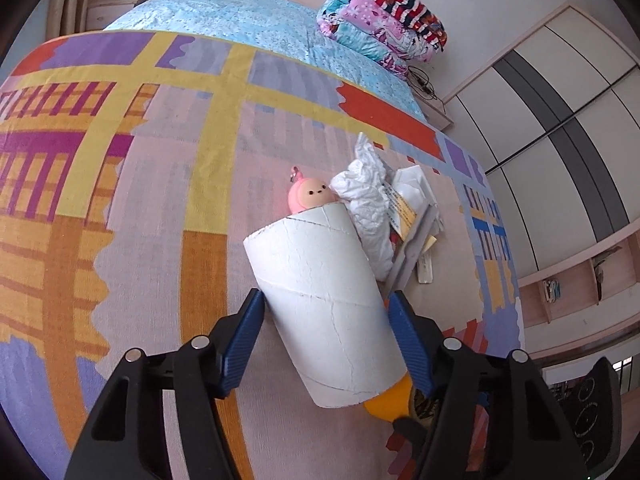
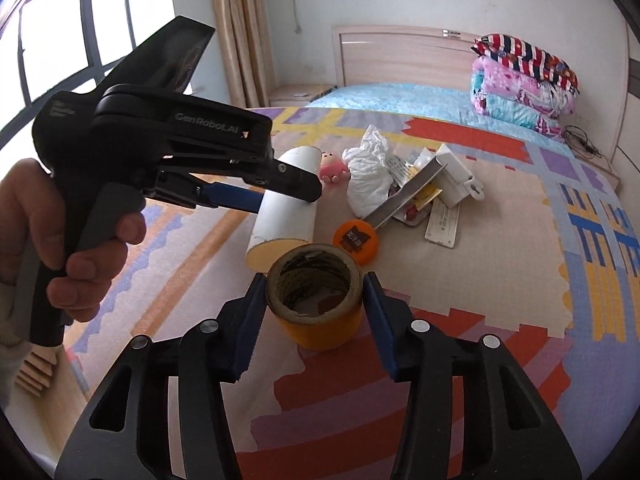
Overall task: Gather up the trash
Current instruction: 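Grasp the orange tape roll with the right gripper while the left gripper grasps the white paper roll, then lift the white paper roll with the left gripper while the right gripper holds the tape roll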
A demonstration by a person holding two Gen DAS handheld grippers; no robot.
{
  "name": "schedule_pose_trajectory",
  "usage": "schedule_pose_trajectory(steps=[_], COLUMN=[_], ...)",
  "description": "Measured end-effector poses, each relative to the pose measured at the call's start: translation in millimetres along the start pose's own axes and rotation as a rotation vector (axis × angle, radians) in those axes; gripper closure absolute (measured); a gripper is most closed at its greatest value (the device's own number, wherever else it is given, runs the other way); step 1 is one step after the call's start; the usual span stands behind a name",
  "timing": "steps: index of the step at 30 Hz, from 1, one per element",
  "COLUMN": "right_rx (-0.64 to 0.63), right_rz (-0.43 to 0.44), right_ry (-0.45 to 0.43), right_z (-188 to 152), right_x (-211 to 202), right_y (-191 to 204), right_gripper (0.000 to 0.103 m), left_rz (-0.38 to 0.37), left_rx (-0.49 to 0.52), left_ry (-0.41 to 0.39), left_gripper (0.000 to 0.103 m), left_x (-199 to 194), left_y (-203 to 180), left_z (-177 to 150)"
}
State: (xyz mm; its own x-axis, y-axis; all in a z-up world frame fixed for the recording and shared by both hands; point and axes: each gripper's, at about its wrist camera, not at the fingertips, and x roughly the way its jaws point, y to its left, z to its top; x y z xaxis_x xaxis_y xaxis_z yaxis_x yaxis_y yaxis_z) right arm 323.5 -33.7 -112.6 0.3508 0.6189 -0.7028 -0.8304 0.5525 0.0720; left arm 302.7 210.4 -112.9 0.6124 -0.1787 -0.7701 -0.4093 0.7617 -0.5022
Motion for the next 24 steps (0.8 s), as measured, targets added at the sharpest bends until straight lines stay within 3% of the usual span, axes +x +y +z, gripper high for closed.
schedule_pose_trajectory(steps=[2, 4, 5, 14, 16, 17, 18, 19, 20, 24], right_rx=[-0.023, -0.037, -0.034, -0.018, -0.016, -0.013, -0.010, -0.005, -0.001, 0.015], right_rz=[-0.016, -0.026, -0.020, -0.012, -0.013, -0.012, -0.010, -0.009, -0.006, -0.002], right_ry=[-0.007, -0.015, -0.020, -0.031, -0.034, -0.035, -0.037, -0.039, -0.040, -0.052], right_z=[0, 1, 1, -2, -3, -4, -5, -6, -7, -10], right_x=[-3, -7, -10, -22, -24, -25, -26, -28, -28, -34], right_y=[4, 6, 6, 7, 5, 4, 3, 1, 0, -5], right_gripper=[0.055, 0.055, 0.055, 0.055, 0.055, 0.055, 0.055, 0.055, 0.055, 0.055], left_rz=[0.002, 0.025, 0.023, 0.010, 0.009, 0.010, 0.016, 0.023, 0.029, 0.028], left_rx=[0.012, 0.022, 0.013, -0.044, -0.062, -0.059, -0.062, -0.074, -0.097, -0.090], left_ry=[-0.014, -0.037, -0.037, 0.010, 0.007, -0.004, -0.017, -0.038, -0.064, -0.047], left_gripper=[0.049, 0.088, 0.098, 0.096, 0.088, 0.067, 0.036, 0.030, 0.030, 0.030], left_x=[-7, -14, -18, -21, -23, -24, -26, -29, -32, -27], left_y=[-2, -2, 1, 5, 5, 3, 2, 3, 5, 2], left_z=[-2, -3, -3, -9, -8, -7, -7, -7, -6, -4])
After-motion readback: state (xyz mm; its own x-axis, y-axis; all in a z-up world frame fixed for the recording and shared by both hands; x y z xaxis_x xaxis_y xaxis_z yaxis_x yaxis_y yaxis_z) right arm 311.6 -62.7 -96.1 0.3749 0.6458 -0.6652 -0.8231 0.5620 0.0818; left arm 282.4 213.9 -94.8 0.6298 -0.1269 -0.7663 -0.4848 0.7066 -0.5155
